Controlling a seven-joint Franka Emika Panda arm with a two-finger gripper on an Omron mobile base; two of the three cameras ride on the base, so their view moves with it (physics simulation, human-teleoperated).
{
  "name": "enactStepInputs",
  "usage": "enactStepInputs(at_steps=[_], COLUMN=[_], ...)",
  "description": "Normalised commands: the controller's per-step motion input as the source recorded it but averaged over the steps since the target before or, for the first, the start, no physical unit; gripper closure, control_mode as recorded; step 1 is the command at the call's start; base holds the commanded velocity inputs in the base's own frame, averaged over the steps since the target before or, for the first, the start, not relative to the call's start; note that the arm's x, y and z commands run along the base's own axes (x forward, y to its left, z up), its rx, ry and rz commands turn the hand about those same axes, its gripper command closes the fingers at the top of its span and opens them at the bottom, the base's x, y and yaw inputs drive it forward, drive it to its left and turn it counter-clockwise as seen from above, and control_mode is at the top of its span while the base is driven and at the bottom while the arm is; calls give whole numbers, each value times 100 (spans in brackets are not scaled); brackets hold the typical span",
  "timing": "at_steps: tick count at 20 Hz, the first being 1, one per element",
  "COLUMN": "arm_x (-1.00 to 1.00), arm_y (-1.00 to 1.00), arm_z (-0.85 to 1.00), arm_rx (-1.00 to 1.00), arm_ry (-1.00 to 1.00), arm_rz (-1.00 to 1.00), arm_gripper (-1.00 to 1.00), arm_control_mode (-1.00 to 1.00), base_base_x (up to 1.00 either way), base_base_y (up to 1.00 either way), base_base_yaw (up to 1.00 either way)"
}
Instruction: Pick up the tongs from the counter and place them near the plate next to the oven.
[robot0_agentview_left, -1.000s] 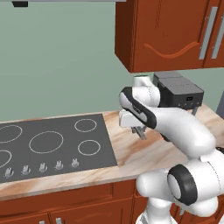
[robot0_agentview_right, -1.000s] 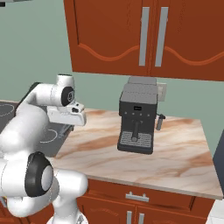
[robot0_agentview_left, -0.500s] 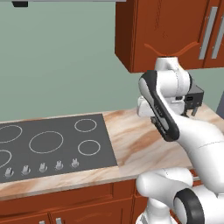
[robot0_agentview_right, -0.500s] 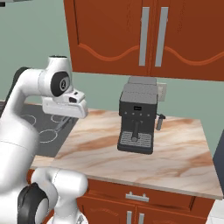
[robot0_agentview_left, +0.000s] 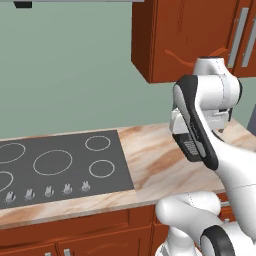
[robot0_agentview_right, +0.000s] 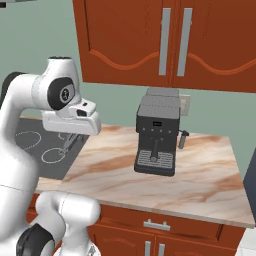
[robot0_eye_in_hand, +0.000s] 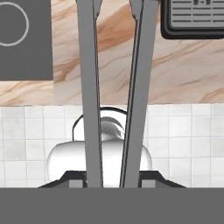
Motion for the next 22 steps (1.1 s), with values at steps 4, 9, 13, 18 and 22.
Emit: enactStepInputs(at_steps=[4,9,13,18,22], arm_x=[0,0,0,0,0], arm_y=[0,0,0,0,0], arm_z=[0,0,0,0,0], arm_rx=[0,0,0,0,0], arm_ry=[0,0,0,0,0], arm_rz=[0,0,0,0,0], arm_gripper=[100,100,100,100,100], arm_control_mode=[-100,-100,100,100,100], base_base_x=[0,0,0,-15,-34], base_base_y=[0,0,4,19,22], base_base_yaw=[0,0,6,50,64])
